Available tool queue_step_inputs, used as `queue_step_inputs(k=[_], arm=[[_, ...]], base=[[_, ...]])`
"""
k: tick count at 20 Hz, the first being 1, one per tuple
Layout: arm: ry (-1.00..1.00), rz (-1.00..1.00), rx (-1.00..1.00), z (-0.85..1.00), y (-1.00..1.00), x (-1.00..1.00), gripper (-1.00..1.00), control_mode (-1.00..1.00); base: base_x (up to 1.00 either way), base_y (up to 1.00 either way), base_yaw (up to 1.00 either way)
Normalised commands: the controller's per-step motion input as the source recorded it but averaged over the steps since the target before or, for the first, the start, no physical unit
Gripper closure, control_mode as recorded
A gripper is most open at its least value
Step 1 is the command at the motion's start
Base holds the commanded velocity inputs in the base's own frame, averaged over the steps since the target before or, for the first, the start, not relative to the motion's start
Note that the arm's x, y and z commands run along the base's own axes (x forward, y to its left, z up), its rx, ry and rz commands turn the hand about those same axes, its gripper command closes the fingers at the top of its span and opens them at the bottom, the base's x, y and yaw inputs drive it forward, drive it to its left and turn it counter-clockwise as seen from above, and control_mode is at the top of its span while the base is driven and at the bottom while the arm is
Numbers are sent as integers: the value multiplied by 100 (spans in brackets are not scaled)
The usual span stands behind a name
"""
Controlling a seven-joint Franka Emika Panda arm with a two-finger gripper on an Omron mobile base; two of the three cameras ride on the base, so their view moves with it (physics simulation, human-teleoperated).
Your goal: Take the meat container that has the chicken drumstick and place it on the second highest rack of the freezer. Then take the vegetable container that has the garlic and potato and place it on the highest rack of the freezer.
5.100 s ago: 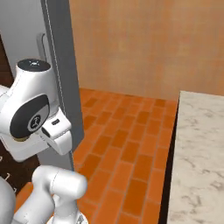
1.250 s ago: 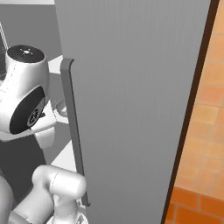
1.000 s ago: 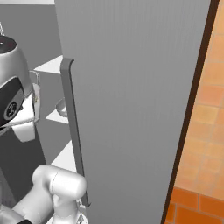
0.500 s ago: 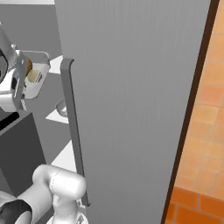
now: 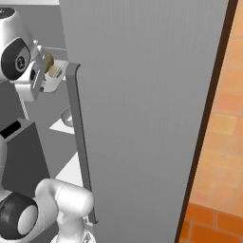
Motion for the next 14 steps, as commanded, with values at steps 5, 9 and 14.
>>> queue_step_inputs(k=[5,9,14], arm=[[-9,0,-1,-19,3,74,100,-100],[-20,0,-4,-23,11,64,100,-100],[-3,-9,-1,-6,2,82,100,-100]], base=[[0,0,0],[0,0,0],[0,0,0]])
